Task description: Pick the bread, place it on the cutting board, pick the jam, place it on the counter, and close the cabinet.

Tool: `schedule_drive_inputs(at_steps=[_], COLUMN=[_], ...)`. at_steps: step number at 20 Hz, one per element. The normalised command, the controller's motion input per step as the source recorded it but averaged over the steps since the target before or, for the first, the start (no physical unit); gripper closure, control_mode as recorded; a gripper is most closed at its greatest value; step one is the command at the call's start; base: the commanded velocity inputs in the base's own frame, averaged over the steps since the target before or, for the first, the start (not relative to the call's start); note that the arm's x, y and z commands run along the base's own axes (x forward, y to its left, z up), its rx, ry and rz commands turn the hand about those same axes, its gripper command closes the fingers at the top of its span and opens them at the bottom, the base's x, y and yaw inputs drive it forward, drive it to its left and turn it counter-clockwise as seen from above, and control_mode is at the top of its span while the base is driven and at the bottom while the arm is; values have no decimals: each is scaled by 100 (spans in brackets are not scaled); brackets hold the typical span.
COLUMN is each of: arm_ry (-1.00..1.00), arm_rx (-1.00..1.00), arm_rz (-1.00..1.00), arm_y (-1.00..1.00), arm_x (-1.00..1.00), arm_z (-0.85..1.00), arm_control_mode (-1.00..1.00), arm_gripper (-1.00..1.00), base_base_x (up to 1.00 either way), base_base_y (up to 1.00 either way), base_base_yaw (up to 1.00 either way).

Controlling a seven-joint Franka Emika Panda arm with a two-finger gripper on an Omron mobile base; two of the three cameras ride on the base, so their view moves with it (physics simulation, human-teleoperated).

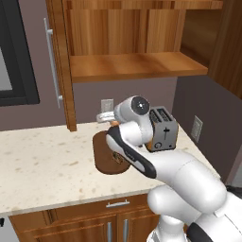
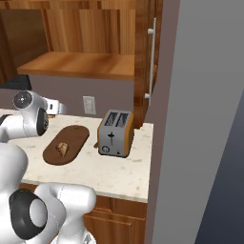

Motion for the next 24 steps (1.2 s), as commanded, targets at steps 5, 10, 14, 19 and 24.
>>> schedule_drive_inputs(at_steps=[5,10,14,19,24], arm_ry=[1,3,6,9,5], arm_rx=[0,1,4,4,0], arm_rz=[0,0,0,0,0], arm_y=[31,33,32,28,30], arm_x=[0,0,0,0,0], arm_z=[-47,-47,-36,-33,-33], arm_control_mode=[-100,-100,-100,-100,-100], arm_gripper=[100,100,100,100,100], base_base_x=[0,0,0,0,0], base_base_y=[0,0,0,0,0], base_base_yaw=[0,0,0,0,0])
